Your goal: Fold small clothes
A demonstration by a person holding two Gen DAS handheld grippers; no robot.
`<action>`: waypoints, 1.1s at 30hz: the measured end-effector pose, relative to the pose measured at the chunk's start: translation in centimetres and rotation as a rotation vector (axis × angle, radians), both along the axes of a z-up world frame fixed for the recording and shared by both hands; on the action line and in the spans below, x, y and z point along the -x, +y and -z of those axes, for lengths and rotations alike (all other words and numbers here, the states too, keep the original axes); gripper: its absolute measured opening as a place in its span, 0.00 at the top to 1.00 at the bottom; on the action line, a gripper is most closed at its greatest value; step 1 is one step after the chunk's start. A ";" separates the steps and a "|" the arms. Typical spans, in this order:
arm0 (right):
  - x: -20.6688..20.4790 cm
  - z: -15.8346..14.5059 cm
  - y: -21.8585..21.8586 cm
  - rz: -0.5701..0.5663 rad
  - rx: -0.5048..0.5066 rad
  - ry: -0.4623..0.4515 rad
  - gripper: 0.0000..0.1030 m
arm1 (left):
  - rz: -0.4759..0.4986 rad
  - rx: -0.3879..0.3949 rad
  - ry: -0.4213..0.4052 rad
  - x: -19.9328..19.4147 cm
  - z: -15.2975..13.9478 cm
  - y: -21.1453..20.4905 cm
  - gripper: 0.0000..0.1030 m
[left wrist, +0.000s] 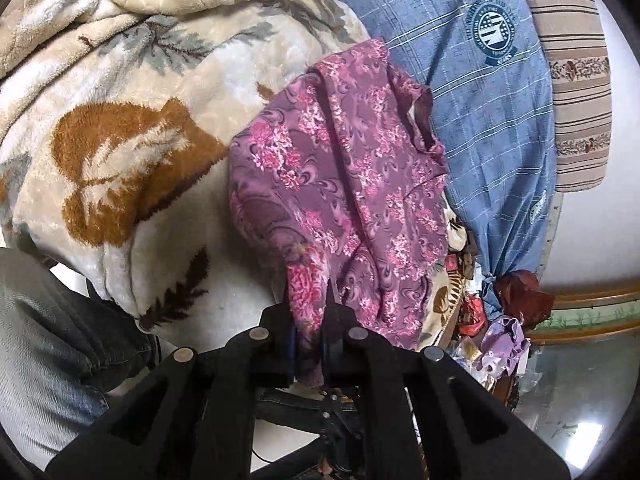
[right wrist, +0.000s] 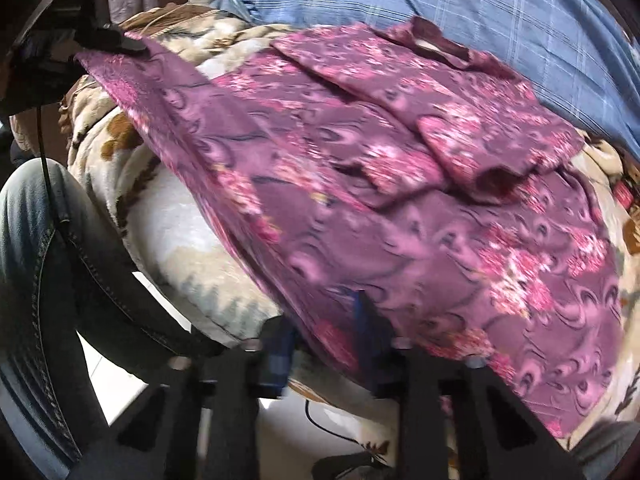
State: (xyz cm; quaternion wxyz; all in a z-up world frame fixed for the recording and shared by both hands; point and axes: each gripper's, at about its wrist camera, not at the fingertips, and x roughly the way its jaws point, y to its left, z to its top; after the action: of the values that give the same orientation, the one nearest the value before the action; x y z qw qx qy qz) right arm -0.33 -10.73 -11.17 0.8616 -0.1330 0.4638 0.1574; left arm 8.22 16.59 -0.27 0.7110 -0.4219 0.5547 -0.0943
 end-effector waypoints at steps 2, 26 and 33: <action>0.1 0.0 -0.9 0.012 -0.020 0.016 0.84 | -0.008 0.003 0.010 0.1 0.4 0.1 0.94; -2.0 -9.3 -4.2 -0.072 0.009 -0.113 0.96 | 0.004 0.031 -0.155 -3.7 -3.9 -0.8 0.94; -15.0 -14.3 -4.6 -0.180 0.115 -0.055 0.96 | -0.016 0.089 -0.260 -16.1 -5.3 -1.6 0.94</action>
State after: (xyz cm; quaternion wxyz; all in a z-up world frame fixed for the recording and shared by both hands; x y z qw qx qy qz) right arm 14.65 -15.29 3.17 0.8474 -0.2274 0.4344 0.2035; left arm 24.33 15.02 5.05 0.7582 -0.4415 0.4499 -0.1669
